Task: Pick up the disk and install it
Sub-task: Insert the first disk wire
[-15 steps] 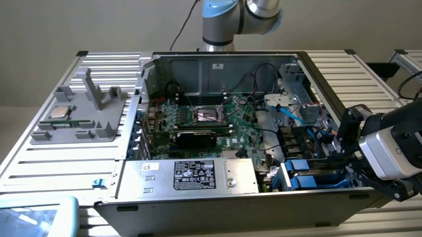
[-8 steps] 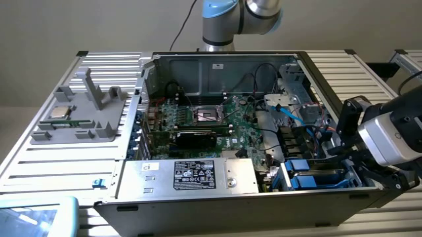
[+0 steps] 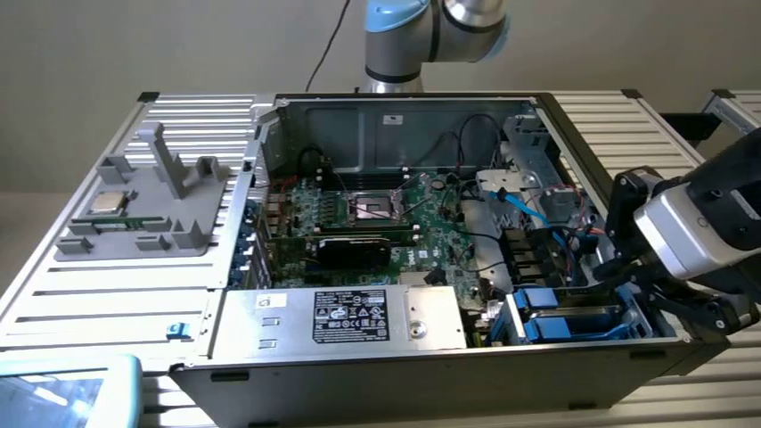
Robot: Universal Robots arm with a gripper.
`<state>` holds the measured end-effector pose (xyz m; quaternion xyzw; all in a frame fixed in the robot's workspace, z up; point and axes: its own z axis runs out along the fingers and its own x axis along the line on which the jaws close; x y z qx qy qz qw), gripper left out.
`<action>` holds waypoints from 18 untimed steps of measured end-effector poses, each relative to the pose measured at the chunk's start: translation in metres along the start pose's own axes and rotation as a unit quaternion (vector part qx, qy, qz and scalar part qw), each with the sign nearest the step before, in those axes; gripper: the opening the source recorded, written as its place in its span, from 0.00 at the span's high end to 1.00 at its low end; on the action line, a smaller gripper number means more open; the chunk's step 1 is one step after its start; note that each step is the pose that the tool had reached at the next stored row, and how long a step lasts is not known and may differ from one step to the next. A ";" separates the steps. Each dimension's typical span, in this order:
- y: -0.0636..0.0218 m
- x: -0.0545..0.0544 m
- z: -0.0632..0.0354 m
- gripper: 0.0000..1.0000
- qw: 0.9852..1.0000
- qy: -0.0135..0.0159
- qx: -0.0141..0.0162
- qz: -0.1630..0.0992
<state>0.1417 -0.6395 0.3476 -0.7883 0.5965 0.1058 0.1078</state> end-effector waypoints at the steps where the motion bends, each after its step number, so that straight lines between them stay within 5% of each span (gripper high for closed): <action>1: 0.0000 -0.001 -0.0001 0.83 1.000 0.004 0.002 -0.001; 6: -0.0002 -0.008 0.0002 0.83 0.999 0.030 0.013 -0.006; 9: 0.0003 -0.012 -0.0001 0.83 0.999 0.044 0.017 -0.007; 14: 0.0037 -0.017 0.0002 0.83 0.997 0.072 0.013 -0.009; 18: 0.0061 -0.023 -0.0004 0.83 0.996 0.088 0.009 -0.009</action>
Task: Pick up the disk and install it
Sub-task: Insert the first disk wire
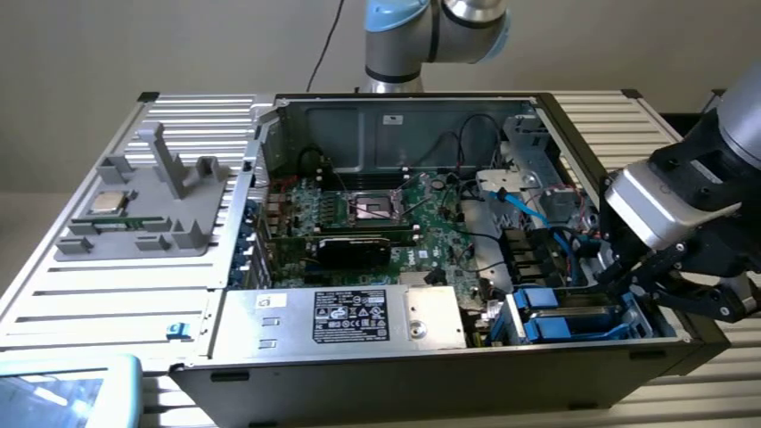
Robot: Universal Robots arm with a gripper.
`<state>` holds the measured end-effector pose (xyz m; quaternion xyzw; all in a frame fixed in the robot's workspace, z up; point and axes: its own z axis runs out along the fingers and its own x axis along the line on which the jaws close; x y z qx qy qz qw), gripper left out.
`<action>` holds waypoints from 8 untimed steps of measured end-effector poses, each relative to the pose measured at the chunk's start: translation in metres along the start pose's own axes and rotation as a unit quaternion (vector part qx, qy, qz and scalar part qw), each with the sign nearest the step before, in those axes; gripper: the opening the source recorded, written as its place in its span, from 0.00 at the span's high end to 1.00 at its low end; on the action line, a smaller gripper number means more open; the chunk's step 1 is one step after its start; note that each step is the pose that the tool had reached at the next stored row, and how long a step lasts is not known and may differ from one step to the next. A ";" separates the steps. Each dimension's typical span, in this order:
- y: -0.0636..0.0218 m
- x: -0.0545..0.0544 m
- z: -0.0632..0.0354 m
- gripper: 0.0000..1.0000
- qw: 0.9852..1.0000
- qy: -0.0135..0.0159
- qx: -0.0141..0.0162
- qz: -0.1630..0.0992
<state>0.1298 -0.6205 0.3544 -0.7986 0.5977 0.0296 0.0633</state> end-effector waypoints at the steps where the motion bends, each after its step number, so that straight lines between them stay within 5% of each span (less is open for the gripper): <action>1: 0.0005 -0.002 -0.0004 0.83 1.000 0.004 -0.001 0.000; 8: 0.0034 -0.011 -0.0008 0.83 0.999 0.041 -0.010 -0.001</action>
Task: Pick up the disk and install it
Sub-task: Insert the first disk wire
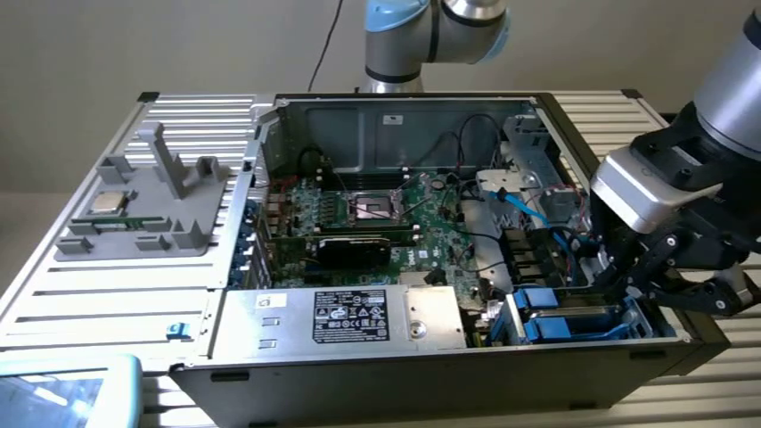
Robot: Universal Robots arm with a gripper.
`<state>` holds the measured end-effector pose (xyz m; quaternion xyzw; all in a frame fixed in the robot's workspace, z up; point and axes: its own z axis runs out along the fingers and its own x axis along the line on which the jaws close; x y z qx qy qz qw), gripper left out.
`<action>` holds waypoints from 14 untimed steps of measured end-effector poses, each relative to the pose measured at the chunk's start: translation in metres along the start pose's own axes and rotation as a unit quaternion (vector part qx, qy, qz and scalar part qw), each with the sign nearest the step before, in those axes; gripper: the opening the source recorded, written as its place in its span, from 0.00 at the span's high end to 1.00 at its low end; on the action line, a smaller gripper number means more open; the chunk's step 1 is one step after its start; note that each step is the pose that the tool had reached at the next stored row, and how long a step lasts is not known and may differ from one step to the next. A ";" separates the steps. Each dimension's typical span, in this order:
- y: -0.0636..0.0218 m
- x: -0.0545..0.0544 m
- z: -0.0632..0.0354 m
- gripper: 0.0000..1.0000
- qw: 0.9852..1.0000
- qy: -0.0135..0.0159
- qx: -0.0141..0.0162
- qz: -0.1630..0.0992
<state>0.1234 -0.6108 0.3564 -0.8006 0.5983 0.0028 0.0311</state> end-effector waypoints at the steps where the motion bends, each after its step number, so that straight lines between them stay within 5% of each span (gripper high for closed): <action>1: -0.0002 -0.002 -0.0005 0.83 1.000 0.004 -0.001 0.000; 5: -0.0007 -0.009 -0.0015 0.83 1.000 0.022 -0.004 -0.001; 10: -0.0030 -0.018 -0.0021 0.83 0.999 0.053 -0.012 -0.002; 14: -0.0048 -0.024 -0.0075 0.83 0.997 0.069 -0.017 -0.003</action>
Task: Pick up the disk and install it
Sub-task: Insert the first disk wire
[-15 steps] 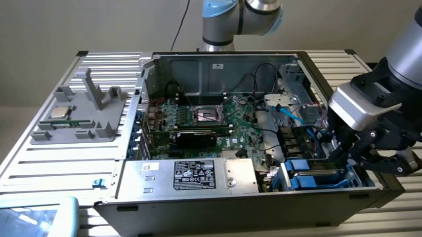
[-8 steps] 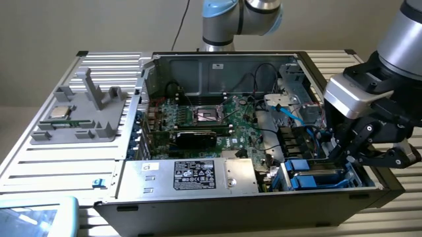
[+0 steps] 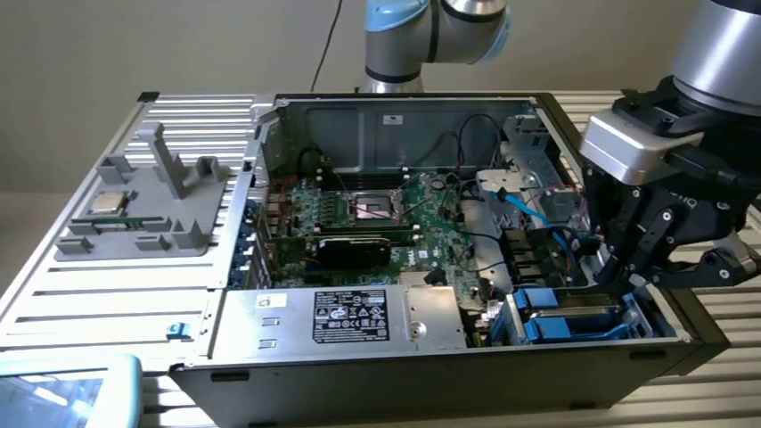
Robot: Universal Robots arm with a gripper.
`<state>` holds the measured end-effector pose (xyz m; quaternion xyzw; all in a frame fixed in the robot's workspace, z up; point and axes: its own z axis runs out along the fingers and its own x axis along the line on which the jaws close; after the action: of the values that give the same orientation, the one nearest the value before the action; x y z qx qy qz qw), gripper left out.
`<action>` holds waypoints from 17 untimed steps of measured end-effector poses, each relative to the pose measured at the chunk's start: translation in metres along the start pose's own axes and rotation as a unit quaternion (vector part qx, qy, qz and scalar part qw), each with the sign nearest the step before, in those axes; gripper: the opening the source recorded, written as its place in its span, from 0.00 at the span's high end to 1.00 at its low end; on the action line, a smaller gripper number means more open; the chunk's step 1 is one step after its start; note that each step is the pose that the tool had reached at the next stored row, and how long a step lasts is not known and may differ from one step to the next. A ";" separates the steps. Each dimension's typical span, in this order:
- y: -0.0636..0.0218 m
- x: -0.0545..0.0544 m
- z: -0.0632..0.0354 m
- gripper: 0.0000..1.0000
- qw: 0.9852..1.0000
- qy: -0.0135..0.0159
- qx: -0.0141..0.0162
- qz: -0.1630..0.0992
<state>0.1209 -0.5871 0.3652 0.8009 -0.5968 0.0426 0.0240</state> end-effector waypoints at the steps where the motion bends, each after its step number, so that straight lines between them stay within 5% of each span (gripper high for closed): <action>1: -0.0003 -0.001 -0.0014 0.83 1.000 0.004 -0.001 0.000; 3: -0.0008 -0.002 -0.0034 0.83 1.000 0.011 -0.003 0.000; 6: -0.0022 -0.007 -0.0043 0.83 1.000 0.016 -0.005 -0.001; 17: -0.0039 -0.012 -0.0047 0.83 1.000 0.018 -0.009 0.012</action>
<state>0.1209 -0.5737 0.3687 0.7924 -0.6063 0.0515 0.0416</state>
